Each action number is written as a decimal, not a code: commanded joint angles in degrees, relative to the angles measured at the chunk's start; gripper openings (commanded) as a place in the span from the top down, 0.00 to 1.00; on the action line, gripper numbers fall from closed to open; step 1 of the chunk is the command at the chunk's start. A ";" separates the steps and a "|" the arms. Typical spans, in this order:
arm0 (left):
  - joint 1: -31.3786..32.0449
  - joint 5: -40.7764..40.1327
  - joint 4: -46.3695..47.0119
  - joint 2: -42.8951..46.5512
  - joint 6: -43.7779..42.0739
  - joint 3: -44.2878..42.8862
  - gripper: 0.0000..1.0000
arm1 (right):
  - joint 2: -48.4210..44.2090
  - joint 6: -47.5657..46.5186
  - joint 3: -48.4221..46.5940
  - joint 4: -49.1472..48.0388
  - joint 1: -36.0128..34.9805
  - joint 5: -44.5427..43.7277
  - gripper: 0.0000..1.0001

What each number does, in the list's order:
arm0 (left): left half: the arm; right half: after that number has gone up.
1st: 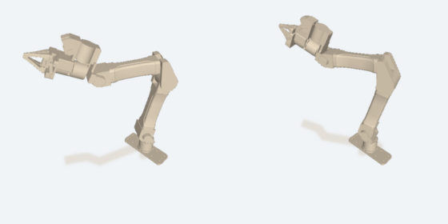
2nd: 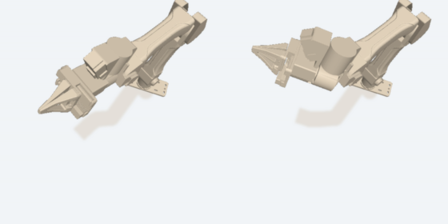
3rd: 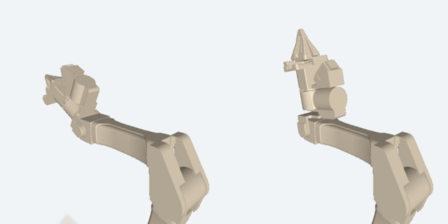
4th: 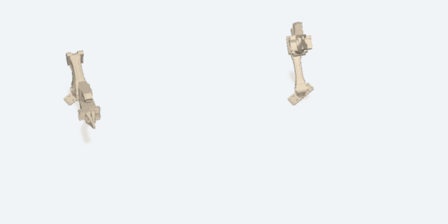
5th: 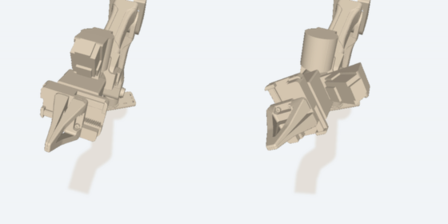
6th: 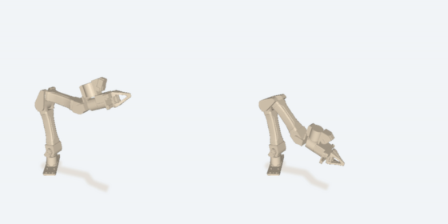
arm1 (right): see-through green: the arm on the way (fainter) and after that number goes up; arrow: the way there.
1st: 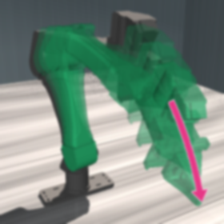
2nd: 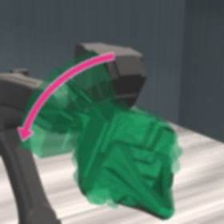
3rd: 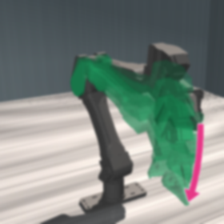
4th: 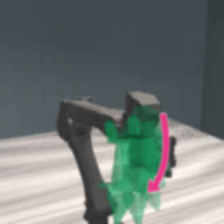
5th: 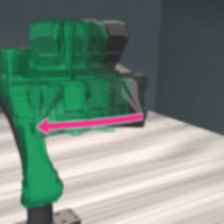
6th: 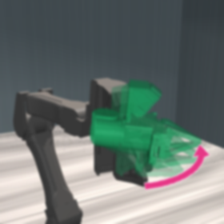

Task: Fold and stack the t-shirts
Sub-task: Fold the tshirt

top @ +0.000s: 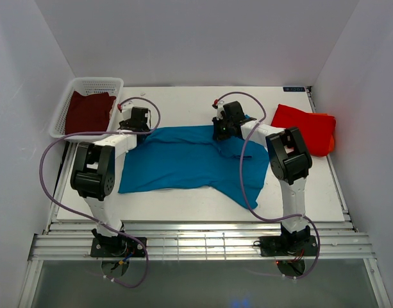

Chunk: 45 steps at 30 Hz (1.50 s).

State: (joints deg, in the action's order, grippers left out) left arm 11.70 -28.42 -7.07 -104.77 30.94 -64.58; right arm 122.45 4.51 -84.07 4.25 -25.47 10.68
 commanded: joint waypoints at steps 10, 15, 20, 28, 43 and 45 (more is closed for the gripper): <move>-0.45 -1.19 -4.18 -9.84 2.81 -6.26 0.56 | 1.74 0.32 -2.59 3.48 0.42 -1.53 0.91; -1.41 -4.09 -5.76 -10.80 4.57 -6.44 0.58 | 1.21 0.76 -2.59 4.45 0.78 -3.03 0.91; -3.53 -2.34 -6.29 -13.69 3.87 -9.68 0.58 | 2.26 1.46 -3.90 6.03 2.00 -2.94 0.91; -4.15 3.02 -4.36 -17.13 -0.88 -15.40 0.59 | 5.16 1.73 -7.68 7.96 4.73 -1.28 0.91; -3.97 10.50 4.70 -11.60 -7.56 -14.79 0.59 | -3.81 6.12 -8.11 -11.81 1.14 13.05 0.92; -3.88 9.01 2.60 -11.77 -7.21 -15.40 0.59 | 0.23 7.52 -11.45 -11.20 -0.53 13.67 0.92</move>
State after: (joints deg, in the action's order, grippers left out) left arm 7.99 -19.27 -3.46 -120.42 24.36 -78.98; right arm 120.99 8.80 -90.35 -1.63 -22.65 19.05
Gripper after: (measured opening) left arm 0.414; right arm 0.078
